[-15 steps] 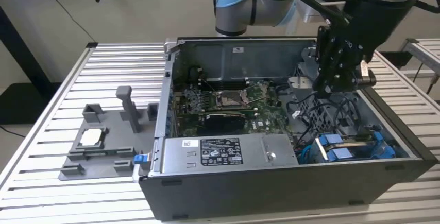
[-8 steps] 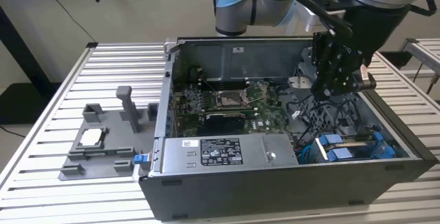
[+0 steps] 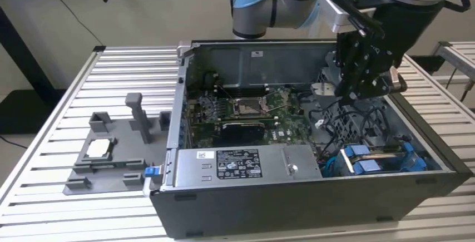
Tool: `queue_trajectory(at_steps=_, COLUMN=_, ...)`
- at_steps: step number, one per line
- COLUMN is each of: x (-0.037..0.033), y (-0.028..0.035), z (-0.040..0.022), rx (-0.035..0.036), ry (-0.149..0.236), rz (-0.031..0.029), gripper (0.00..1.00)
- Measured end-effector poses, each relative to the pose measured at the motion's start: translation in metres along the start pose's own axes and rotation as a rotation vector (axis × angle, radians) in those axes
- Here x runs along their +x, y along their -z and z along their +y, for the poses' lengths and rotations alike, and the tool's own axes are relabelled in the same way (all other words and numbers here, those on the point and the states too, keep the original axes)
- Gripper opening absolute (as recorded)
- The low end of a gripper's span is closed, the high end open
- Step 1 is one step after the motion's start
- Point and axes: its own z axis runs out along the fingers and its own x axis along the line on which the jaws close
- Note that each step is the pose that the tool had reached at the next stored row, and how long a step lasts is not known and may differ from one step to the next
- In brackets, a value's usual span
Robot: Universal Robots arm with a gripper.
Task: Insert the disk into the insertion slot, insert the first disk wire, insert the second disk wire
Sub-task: 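Insert the second disk wire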
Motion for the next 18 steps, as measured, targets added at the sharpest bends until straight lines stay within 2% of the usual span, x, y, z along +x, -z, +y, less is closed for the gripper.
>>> queue_trajectory(at_steps=3, x=-0.0012, y=0.0011, z=0.0001, rx=0.0016, ry=0.001, rz=-0.0001, gripper=0.27)
queue_trajectory(at_steps=8, x=-0.0022, y=-0.0044, z=0.0028, rx=0.0208, ry=0.004, rz=0.0024, gripper=0.27)
queue_trajectory(at_steps=10, x=-0.0024, y=-0.0059, z=0.004, rx=0.0258, ry=0.004, rz=0.0026, gripper=0.27)
queue_trajectory(at_steps=18, x=-0.0022, y=-0.0085, z=0.0052, rx=0.0271, ry=0.005, rz=0.003, gripper=0.25)
